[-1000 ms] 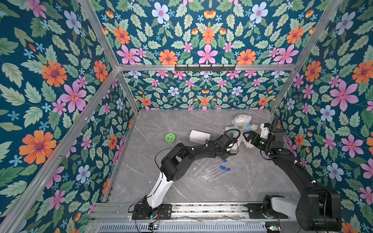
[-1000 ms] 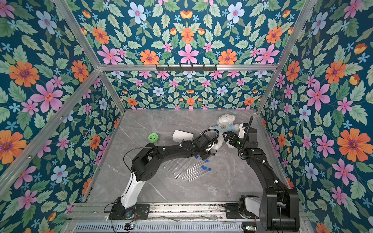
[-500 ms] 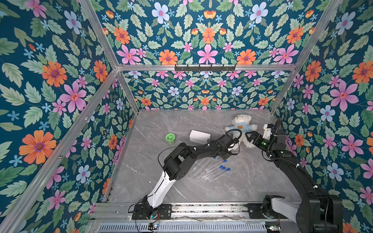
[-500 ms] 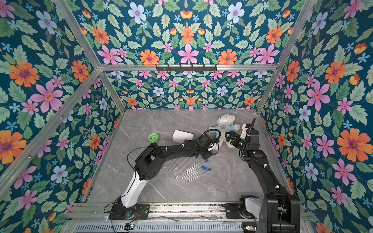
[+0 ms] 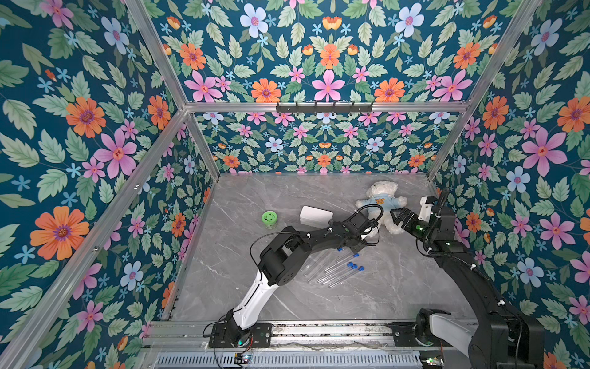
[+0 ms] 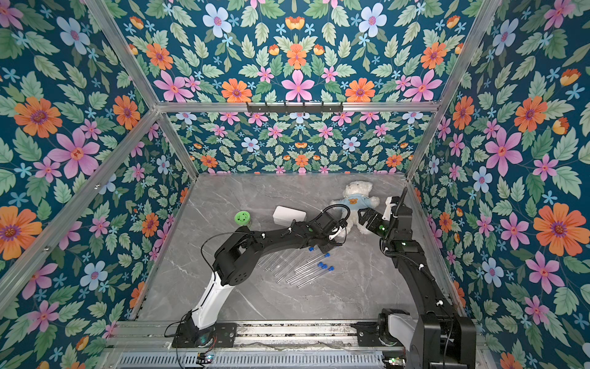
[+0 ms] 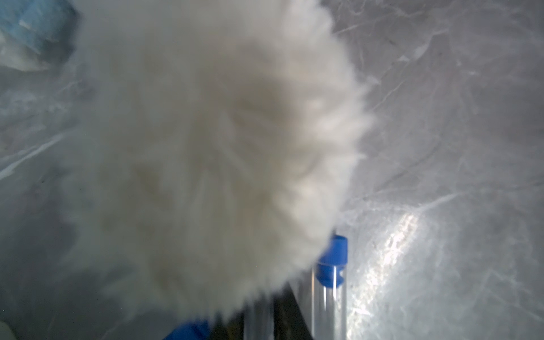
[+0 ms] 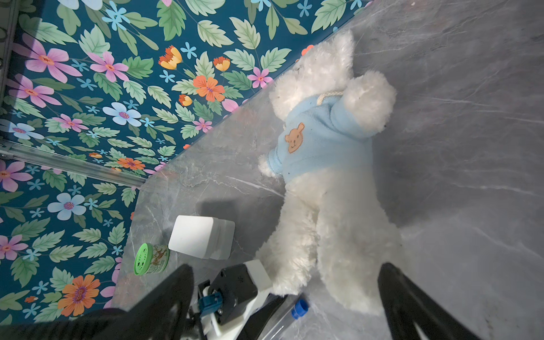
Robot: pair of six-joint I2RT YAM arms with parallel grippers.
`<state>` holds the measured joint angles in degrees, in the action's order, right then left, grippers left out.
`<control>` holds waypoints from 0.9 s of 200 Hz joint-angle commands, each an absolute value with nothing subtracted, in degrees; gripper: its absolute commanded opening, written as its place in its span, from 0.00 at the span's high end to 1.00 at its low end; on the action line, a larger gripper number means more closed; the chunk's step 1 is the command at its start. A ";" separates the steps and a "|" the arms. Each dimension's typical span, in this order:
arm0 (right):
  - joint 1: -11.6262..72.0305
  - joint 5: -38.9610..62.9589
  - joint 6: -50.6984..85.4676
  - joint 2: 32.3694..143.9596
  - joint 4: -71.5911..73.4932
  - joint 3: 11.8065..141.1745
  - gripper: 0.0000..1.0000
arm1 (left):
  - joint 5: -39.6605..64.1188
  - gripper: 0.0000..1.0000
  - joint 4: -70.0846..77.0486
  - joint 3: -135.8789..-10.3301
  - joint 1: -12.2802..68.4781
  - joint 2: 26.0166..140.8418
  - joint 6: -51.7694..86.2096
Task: Remove stoppers from test tubes
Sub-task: Pick up the test tube at the center of the board.
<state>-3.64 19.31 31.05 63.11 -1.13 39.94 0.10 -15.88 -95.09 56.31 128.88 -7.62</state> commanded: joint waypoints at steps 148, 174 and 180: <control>2.92 28.91 25.16 76.99 -4.82 49.60 0.01 | -1.32 0.91 -9.84 -65.47 53.71 97.59 -7.85; 4.45 30.08 24.11 78.30 -5.34 51.00 0.01 | -2.21 0.91 -8.66 -59.29 53.19 92.14 -6.97; 4.74 30.48 24.00 78.53 -5.34 51.24 0.01 | -2.45 0.91 -8.49 -58.11 53.02 91.12 -6.71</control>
